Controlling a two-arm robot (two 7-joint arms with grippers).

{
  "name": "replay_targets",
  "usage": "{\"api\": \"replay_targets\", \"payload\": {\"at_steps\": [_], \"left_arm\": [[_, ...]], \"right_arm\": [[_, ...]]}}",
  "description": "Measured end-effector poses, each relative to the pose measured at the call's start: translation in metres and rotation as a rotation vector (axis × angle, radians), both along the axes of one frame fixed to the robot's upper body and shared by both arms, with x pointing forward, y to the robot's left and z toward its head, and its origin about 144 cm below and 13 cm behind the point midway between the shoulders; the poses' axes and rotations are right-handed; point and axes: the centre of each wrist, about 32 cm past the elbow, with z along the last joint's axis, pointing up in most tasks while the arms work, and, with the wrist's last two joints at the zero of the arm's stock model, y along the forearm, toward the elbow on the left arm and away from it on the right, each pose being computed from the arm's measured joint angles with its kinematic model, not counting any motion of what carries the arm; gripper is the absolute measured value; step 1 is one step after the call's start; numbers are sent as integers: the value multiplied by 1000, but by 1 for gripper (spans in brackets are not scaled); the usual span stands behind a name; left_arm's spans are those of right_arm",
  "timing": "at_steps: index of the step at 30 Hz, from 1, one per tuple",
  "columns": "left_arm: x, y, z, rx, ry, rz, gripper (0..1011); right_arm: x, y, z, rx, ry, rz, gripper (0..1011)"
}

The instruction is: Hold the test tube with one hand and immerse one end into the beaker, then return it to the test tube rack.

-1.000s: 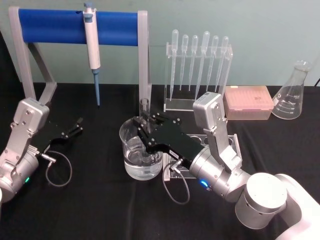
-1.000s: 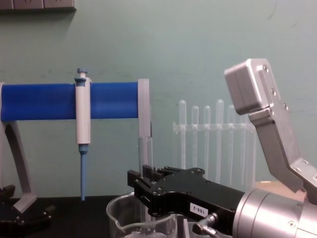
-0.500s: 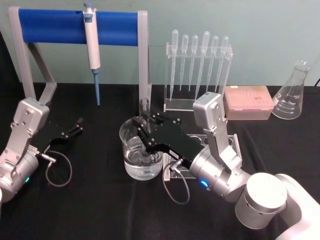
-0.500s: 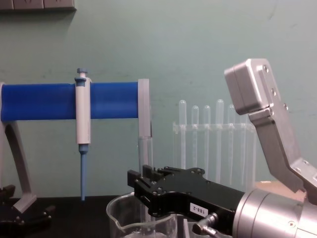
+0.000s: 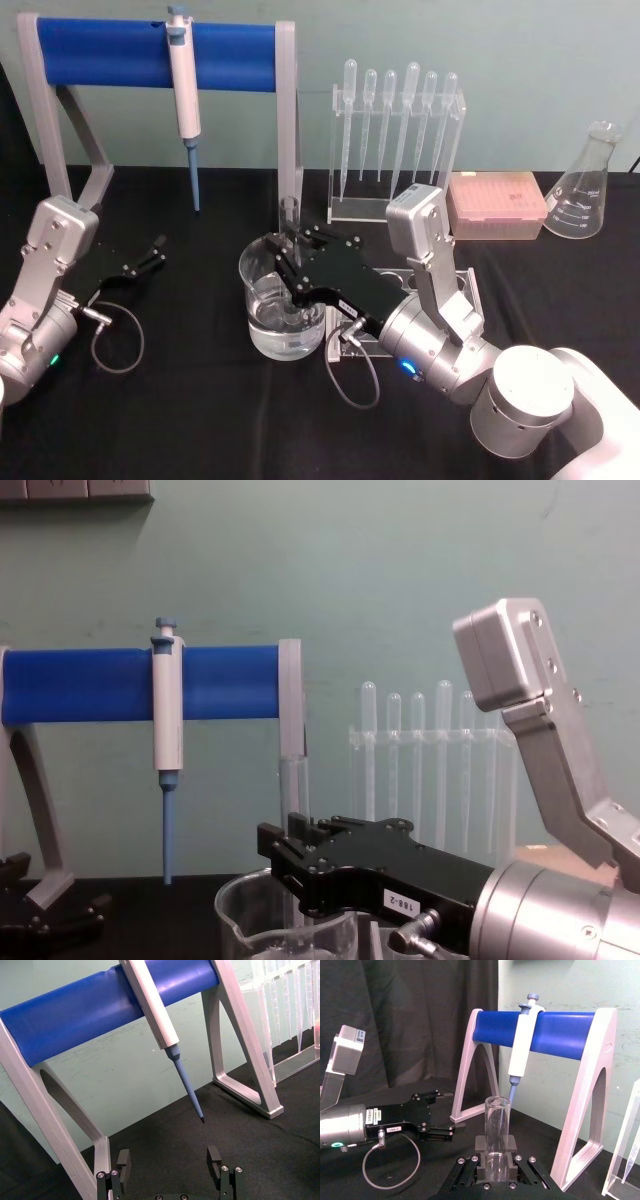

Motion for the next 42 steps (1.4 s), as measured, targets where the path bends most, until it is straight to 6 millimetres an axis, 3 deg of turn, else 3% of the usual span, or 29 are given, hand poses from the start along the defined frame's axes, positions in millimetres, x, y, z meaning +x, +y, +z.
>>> {"api": "replay_targets", "payload": {"at_steps": [42], "left_arm": [[0, 0, 0, 0, 0, 0, 1000]], "right_arm": [[0, 0, 0, 0, 0, 0, 225]]}}
